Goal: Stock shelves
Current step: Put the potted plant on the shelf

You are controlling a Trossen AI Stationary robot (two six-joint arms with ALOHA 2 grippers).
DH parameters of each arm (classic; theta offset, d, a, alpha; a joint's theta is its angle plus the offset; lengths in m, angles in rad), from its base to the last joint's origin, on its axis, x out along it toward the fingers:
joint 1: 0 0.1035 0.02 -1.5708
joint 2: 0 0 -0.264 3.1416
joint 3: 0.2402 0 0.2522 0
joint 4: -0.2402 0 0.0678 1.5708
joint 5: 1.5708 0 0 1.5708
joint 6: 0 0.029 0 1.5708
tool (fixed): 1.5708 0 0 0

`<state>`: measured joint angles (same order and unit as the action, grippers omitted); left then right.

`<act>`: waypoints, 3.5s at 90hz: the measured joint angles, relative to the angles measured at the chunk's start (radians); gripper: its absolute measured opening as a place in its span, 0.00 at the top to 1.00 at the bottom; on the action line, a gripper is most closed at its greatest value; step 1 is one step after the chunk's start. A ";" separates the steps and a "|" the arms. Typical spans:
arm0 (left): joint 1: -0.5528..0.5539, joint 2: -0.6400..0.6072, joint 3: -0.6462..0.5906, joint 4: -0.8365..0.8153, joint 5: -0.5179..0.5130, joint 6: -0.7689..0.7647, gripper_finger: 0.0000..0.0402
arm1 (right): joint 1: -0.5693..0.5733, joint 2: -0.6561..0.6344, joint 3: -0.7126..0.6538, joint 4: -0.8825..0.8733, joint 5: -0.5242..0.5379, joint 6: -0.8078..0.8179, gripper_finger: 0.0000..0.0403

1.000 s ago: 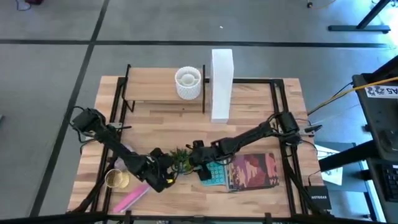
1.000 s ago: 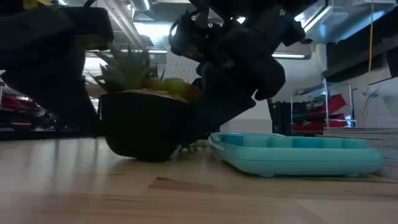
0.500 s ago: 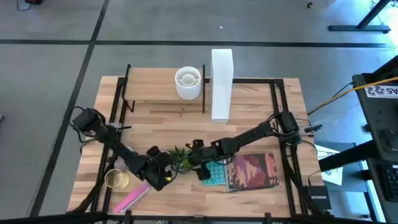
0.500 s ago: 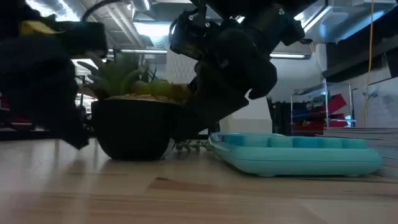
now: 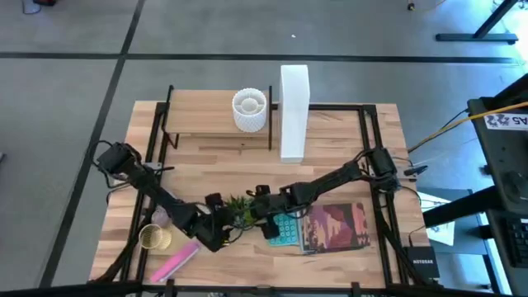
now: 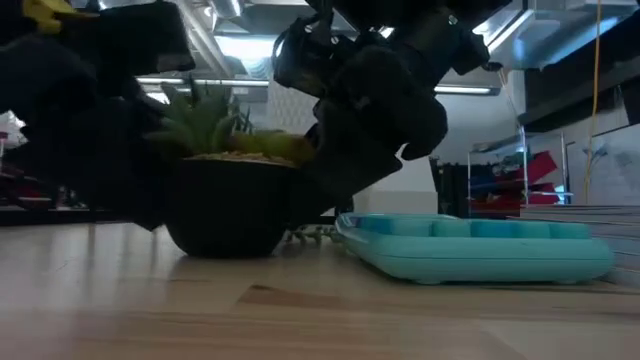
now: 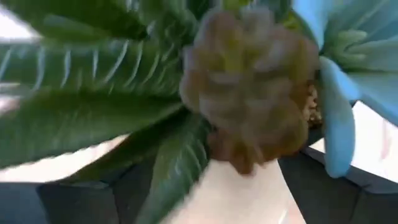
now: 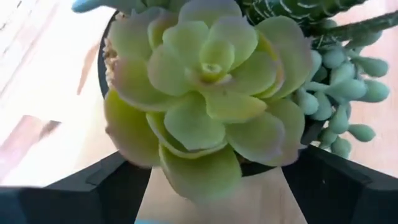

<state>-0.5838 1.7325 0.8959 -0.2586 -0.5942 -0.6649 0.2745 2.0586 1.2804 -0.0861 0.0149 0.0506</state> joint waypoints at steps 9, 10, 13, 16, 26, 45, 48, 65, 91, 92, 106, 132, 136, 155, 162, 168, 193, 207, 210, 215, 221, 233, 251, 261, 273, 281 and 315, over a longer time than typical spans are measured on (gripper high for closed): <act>0.013 0.000 0.003 0.018 0.020 -0.003 0.26 | 0.000 0.001 0.008 -0.007 0.001 0.003 0.27; 0.015 0.000 0.005 0.015 0.019 -0.007 0.26 | 0.000 0.001 0.010 -0.009 0.000 0.003 0.28; 0.017 0.000 0.012 0.003 0.018 -0.014 0.26 | 0.000 0.002 0.016 -0.013 -0.002 0.005 0.30; 0.018 -0.001 0.018 -0.009 0.015 -0.022 0.26 | 0.000 0.002 0.025 -0.025 -0.001 0.006 0.33; 0.018 -0.010 0.067 -0.100 -0.008 -0.062 0.26 | -0.001 0.002 0.076 -0.119 0.024 -0.002 0.39; -0.003 -0.019 0.199 -0.479 -0.074 -0.217 0.26 | -0.040 0.002 0.200 -0.210 0.055 -0.044 0.47; -0.007 -0.022 0.220 -0.531 -0.086 -0.243 0.26 | -0.051 0.002 0.219 -0.227 0.054 -0.047 0.48; -0.025 -0.107 0.267 -0.808 -0.139 -0.417 0.26 | -0.113 0.002 0.335 -0.249 0.046 -0.102 0.55; -0.023 -0.301 0.269 -1.151 -0.281 -0.630 0.26 | -0.203 0.001 0.479 -0.143 0.087 -0.187 0.64; -0.023 -0.308 0.269 -1.163 -0.286 -0.639 0.26 | -0.206 0.001 0.483 -0.138 0.087 -0.188 0.64; -0.015 -0.380 0.269 -1.317 -0.372 -0.758 0.26 | -0.254 0.019 0.560 -0.069 0.087 -0.208 0.66; 0.055 -0.504 0.174 -1.319 -0.408 -0.745 0.26 | -0.302 0.128 0.709 -0.088 0.093 -0.215 0.69; 0.061 -0.508 0.161 -1.316 -0.409 -0.741 0.26 | -0.307 0.132 0.714 -0.092 0.095 -0.216 0.69; 0.100 -0.512 0.126 -1.306 -0.435 -0.723 0.26 | -0.339 0.145 0.718 -0.091 0.081 -0.213 0.69; 0.122 -0.512 0.126 -1.304 -0.446 -0.704 0.26 | -0.351 0.148 0.717 -0.087 0.073 -0.213 0.69; 0.141 -0.513 0.126 -1.304 -0.453 -0.686 0.26 | -0.357 0.149 0.717 -0.078 0.073 -0.209 0.69; 0.224 -0.513 0.126 -1.286 -0.476 -0.589 0.26 | -0.375 0.151 0.717 -0.075 0.089 -0.206 0.69; 0.259 -0.513 0.126 -1.283 -0.485 -0.557 0.26 | -0.383 0.154 0.717 -0.077 0.086 -0.205 0.69; 0.265 -0.512 0.126 -1.283 -0.485 -0.552 0.26 | -0.385 0.160 0.717 -0.076 0.086 -0.205 0.69; 0.276 -0.512 0.126 -1.279 -0.486 -0.541 0.26 | -0.388 0.164 0.717 -0.075 0.074 -0.204 0.69; 0.291 -0.512 0.126 -1.261 -0.491 -0.522 0.26 | -0.391 0.174 0.717 -0.074 0.071 -0.201 0.69; 0.324 -0.512 0.125 -1.224 -0.489 -0.458 0.26 | -0.398 0.190 0.717 -0.081 0.070 -0.185 0.69; 0.367 -0.533 0.056 -1.156 -0.475 -0.410 0.26 | -0.398 0.200 0.715 -0.089 0.066 -0.185 0.69; 0.390 -0.537 0.009 -1.159 -0.474 -0.430 0.26 | -0.400 0.200 0.716 -0.071 0.064 -0.185 0.69; 0.417 -0.543 -0.043 -1.132 -0.495 -0.423 0.26 | -0.406 0.200 0.716 -0.063 0.066 -0.184 0.69; 0.432 -0.542 -0.074 -1.119 -0.506 -0.423 0.26 | -0.410 0.204 0.716 -0.054 0.074 -0.183 0.69; 0.446 -0.547 -0.154 -1.057 -0.486 -0.433 0.26 | -0.412 0.216 0.715 -0.073 0.080 -0.179 0.69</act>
<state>-0.1376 1.1851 0.7423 -1.3152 -1.0798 -1.0974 -0.1375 2.2749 1.9953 -0.1587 0.0948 -0.1283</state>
